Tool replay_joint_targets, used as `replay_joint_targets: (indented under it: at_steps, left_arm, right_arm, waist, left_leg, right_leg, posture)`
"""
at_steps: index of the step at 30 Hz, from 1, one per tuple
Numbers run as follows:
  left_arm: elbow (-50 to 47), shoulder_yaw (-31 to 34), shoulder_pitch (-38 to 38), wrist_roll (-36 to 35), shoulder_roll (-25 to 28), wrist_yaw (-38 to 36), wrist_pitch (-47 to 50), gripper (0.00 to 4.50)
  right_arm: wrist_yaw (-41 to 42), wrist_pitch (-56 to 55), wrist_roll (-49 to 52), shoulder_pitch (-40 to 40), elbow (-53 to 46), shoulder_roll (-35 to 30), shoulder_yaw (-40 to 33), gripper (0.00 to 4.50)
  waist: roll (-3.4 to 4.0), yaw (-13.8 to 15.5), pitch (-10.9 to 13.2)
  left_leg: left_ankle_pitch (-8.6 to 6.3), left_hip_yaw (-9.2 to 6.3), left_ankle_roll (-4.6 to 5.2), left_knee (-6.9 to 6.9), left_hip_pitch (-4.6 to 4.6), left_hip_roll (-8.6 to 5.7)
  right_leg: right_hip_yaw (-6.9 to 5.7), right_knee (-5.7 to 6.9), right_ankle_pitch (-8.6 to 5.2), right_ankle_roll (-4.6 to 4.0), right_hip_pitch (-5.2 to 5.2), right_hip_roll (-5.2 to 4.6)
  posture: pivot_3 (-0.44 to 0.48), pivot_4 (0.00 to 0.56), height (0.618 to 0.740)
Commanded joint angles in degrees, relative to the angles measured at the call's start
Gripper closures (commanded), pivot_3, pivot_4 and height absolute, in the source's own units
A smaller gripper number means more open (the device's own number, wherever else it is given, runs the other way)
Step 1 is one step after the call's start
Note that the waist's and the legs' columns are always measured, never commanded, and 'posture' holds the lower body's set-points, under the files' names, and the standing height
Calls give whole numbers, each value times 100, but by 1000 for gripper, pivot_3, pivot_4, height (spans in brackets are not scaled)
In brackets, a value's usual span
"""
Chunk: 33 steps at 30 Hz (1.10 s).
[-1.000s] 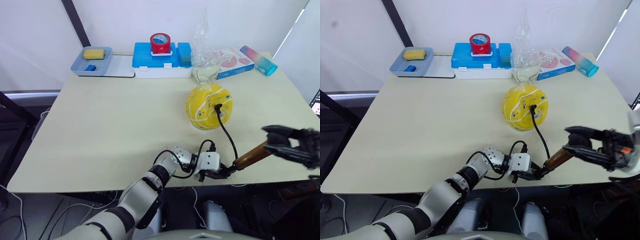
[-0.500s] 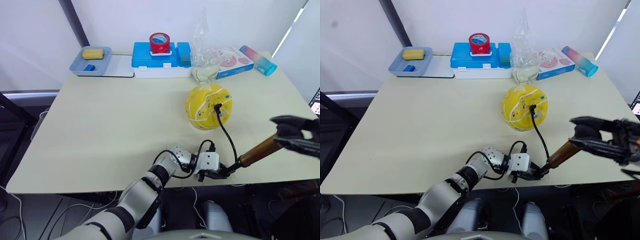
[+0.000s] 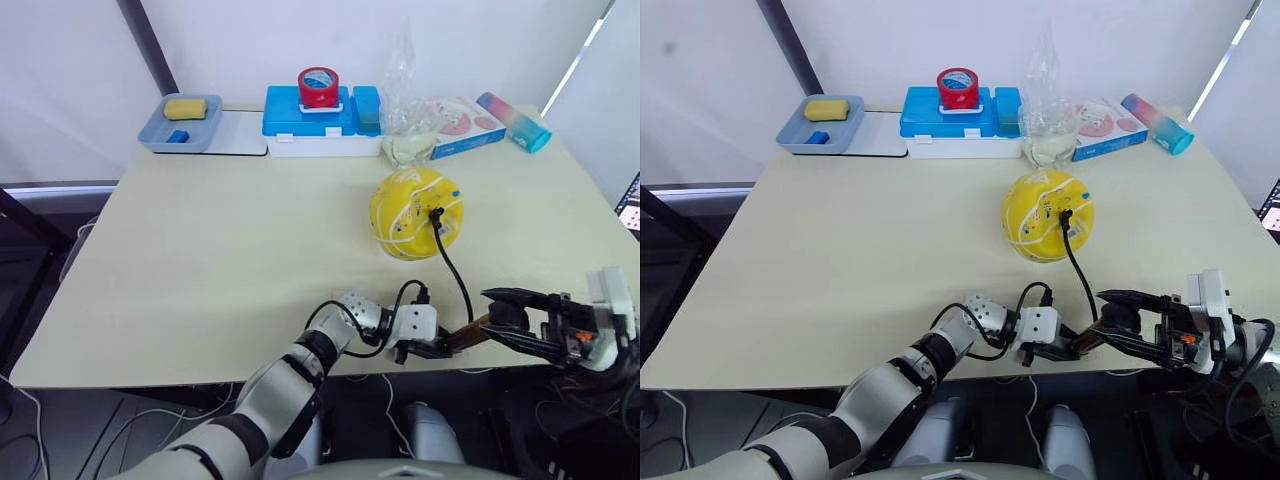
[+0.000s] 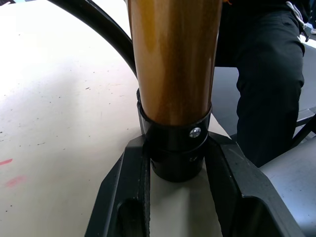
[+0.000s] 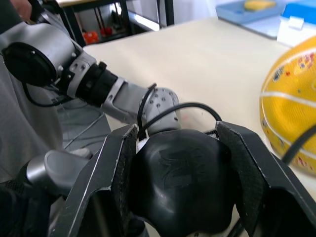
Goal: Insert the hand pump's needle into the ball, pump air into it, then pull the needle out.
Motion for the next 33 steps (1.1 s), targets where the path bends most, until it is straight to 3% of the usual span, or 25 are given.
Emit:
replay_joint_targets:
  at_steps: [1,10,20,26,33]
  left_arm:
    - [284,-314,205,390,86,-148,115,3404]
    - [292,-328,185,403,73,-157,101,3404]
    - [289,-348,232,408,74,-202,52,3404]
    - [302,-342,211,404,11,-163,83,3404]
    - [280,-349,245,399,-20,-176,68,3404]
  right_arm:
    - [-121,151,35,-84,63,-199,-304,2459]
    - [-332,1519,1819,-366,-549,-978,-1610,2459]
    - [-495,2589,2777,-805,-471,-1814,-2835,2459]
    - [-417,2631,2468,-836,-527,-1626,-2316,2459]
    - [-258,1632,837,-352,-372,-952,-877,2459]
  waist:
    - [0,0,0]
    - [21,22,11]
    - [23,26,11]
    - [21,29,10]
    - [11,15,-3]
  left_leg:
    - [0,0,-1,0,0,2]
    - [-1,-3,-2,0,-5,4]
    - [-3,-2,-6,0,-5,8]
    - [-3,-3,-6,1,-6,8]
    - [-4,-10,-7,3,-2,8]
  right_leg:
    - [-2,0,0,0,0,0]
    - [-18,-3,1,-3,-2,-8]
    - [-35,-5,4,-6,-4,-17]
    - [-36,-5,5,-7,-4,-17]
    - [2,-6,0,-1,0,10]
  posture:
    - [0,150,739]
    - [0,150,739]
    - [0,150,739]
    - [0,150,739]
    - [0,150,739]
